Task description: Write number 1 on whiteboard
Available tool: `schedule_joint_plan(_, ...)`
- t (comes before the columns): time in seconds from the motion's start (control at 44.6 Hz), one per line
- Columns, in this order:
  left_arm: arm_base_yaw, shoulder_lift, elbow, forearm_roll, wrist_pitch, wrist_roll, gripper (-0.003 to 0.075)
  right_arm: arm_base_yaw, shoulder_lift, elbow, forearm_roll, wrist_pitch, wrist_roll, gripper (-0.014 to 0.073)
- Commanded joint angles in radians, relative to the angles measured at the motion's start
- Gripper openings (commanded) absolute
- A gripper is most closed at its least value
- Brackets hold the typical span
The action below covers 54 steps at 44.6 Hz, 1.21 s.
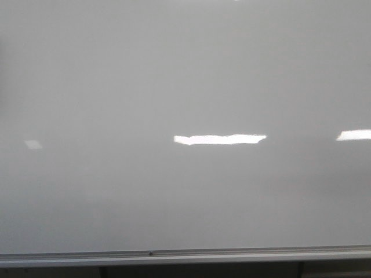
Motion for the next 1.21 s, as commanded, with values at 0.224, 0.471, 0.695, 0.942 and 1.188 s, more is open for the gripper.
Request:
schedule_joint_plan(0.224,-0.007,-0.020,0.024,-0.009,-0.080,-0.004,-0.0019,-0.006,-0.016,0.001,-0.009,-0.075,-0.005,-0.0069)
schedule_joint_plan(0.471,-0.007,-0.020,0.024,-0.009,-0.080,-0.004,-0.0020,-0.006,-0.016,0.001,-0.009,-0.075,-0.005,-0.0069)
schedule_joint_plan(0.695,-0.007,-0.020,0.024,-0.009,-0.080,-0.004,-0.0019,-0.006,-0.016,-0.001,-0.009,-0.077,-0.005,-0.0069)
schedule_joint_plan(0.942,-0.007,-0.016,-0.044,-0.012,-0.200,-0.006,-0.0020,-0.006,-0.016,-0.100,-0.009,-0.023,-0.005,-0.0069)
schedule_joint_plan(1.188,-0.007,0.025,-0.320,-0.008,0.060,-0.006,-0.0020,-0.006,0.005,-0.323,-0.009,0.170,-0.005,-0.0067)
